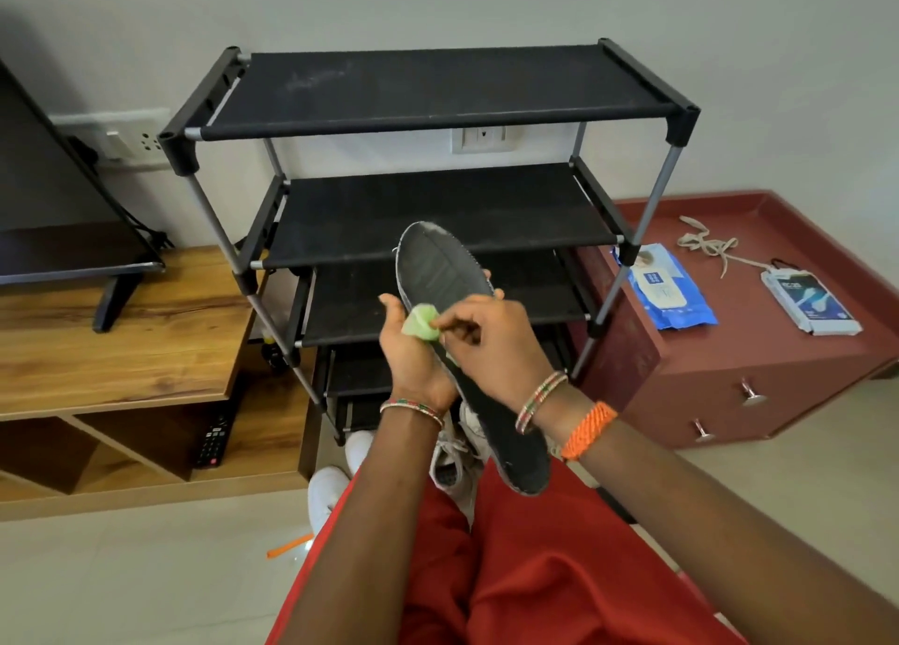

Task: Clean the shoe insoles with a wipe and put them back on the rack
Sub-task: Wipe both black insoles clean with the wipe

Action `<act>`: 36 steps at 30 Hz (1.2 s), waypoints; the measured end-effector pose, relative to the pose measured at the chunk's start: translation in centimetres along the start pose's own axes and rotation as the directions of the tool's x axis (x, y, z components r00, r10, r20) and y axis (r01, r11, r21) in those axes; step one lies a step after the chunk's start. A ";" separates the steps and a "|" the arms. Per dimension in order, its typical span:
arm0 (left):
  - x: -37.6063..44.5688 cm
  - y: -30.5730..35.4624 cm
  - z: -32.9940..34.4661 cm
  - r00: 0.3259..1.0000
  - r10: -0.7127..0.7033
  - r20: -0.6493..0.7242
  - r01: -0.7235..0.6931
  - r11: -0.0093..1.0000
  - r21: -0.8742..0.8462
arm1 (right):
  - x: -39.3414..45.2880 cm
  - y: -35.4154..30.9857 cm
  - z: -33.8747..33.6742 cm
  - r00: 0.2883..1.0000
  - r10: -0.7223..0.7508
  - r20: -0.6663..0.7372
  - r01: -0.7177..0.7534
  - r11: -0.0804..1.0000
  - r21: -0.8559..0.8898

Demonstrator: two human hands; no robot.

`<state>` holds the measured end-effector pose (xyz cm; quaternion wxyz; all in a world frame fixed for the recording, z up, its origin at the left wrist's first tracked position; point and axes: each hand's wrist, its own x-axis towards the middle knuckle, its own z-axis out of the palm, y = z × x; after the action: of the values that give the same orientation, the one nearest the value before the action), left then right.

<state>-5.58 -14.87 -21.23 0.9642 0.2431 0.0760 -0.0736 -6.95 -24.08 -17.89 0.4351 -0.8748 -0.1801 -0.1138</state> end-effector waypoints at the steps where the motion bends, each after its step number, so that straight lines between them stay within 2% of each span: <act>1: -0.3 -0.4 0.3 1.000 0.011 -0.016 -0.010 1.000 0.021 | 0.8 -0.1 0.1 0.999 -0.012 -0.047 0.012 1.000 -0.017; 3: -0.8 -1.1 0.7 1.000 -0.009 -0.015 0.010 0.999 0.045 | 2.0 -0.3 0.1 0.993 -0.016 -0.117 0.013 1.000 -0.020; 5: -1.0 -1.1 0.8 1.000 -0.024 0.013 0.024 0.999 0.040 | 2.0 -0.4 0.2 0.993 -0.001 -0.118 0.001 1.000 -0.006; 8: -0.5 0.2 0.6 1.000 -0.013 0.018 0.013 1.000 -0.024 | 0.2 -0.2 -0.1 1.000 -0.016 -0.022 0.016 1.000 -0.016; 11: -0.2 0.7 0.3 0.994 -0.074 0.080 0.081 0.993 -0.091 | -1.4 -0.1 -0.3 0.998 -0.023 0.059 0.024 1.000 -0.012; 13: -0.3 -0.3 0.4 0.997 -0.054 0.061 0.056 0.998 -0.024 | -0.7 -0.2 -0.2 1.000 -0.021 0.008 0.021 0.999 -0.029; 15: -0.3 -1.4 0.3 0.992 -0.069 0.106 0.066 0.997 0.029 | 0.7 -0.7 -0.3 0.996 -0.023 -0.085 0.019 0.999 -0.044; 18: -0.6 -2.2 0.5 0.988 -0.116 0.101 0.115 0.993 0.013 | 1.9 -1.0 -0.2 0.990 0.003 -0.139 -0.005 1.000 -0.018; 20: -0.4 -1.4 0.5 0.995 -0.057 0.084 0.061 0.997 -0.041 | 1.2 -1.2 0.0 0.991 -0.019 -0.131 0.016 1.000 -0.027; 22: -0.3 -0.1 0.5 0.996 -0.013 0.084 0.023 0.994 -0.110 | -0.4 -1.1 0.0 0.997 -0.045 -0.064 0.044 0.999 -0.018; 25: -0.1 0.5 0.3 0.988 -0.049 0.147 0.071 0.986 -0.148 | -2.1 -1.2 -0.2 0.997 -0.069 0.021 0.069 0.998 -0.008; 30: -1.7 -2.0 1.4 0.980 -0.097 0.175 0.102 0.995 -0.022 | 0.9 -1.8 -0.3 0.989 -0.063 -0.130 0.052 0.995 -0.085; 33: -2.3 -2.5 1.4 0.981 -0.106 0.162 0.106 0.994 0.008 | 1.6 -1.7 -0.3 0.988 -0.036 -0.151 0.025 0.997 -0.074; 36: -1.3 -1.5 0.3 0.990 -0.025 0.138 0.034 0.997 -0.068 | -0.6 -1.8 -0.3 0.995 -0.009 -0.097 0.006 0.999 -0.039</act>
<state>-7.10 -16.18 -21.42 0.9739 0.2025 0.0159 -0.1017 -8.22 -23.44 -16.64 0.4259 -0.8758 -0.1597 -0.1612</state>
